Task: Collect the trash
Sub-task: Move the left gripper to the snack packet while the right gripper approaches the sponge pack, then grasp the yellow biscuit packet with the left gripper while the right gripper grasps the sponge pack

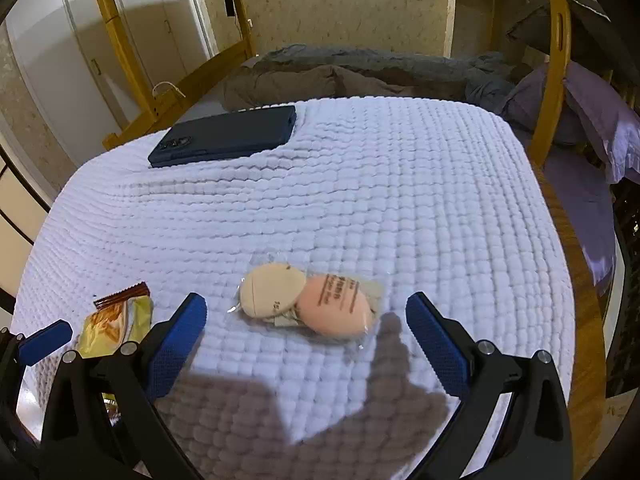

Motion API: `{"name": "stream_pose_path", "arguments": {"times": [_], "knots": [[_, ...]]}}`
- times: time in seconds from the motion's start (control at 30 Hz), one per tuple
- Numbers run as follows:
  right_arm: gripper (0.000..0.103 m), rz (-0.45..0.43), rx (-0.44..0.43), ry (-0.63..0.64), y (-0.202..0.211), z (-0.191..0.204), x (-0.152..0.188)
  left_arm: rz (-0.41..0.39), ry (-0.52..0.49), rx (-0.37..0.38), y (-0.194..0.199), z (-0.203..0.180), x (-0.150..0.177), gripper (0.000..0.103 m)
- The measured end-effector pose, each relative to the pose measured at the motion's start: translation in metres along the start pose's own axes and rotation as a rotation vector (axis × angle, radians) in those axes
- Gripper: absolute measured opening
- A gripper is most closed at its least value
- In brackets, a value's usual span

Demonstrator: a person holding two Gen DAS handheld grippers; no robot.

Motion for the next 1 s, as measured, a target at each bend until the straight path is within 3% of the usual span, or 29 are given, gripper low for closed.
{"name": "stream_pose_path", "arguments": {"times": [0.43,0.73,1.0], "knots": [[0.098,0.014,0.02,0.025,-0.019,0.011,-0.006,0.028,0.001,-0.005,-0.017,0.002,-0.003,0.101],[0.085,0.009,0.041,0.052,-0.017,0.007,-0.004,0.028,-0.019,-0.007,-0.022,0.002,-0.006,0.101],[0.08,-0.01,0.063,0.093,-0.009,0.005,0.0,0.035,-0.011,0.023,-0.024,0.002,-0.007,0.087]]}}
Point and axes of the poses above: each gripper's, at about its wrist camera, not at the fingertips, and y roughly against the way its jaws point, z to its left, x to its underside, the point moved 6 cm from there along -y, roughly the way its jaws point, and after that the axes turned 2 degrees about -y, right-handed, at the moved point
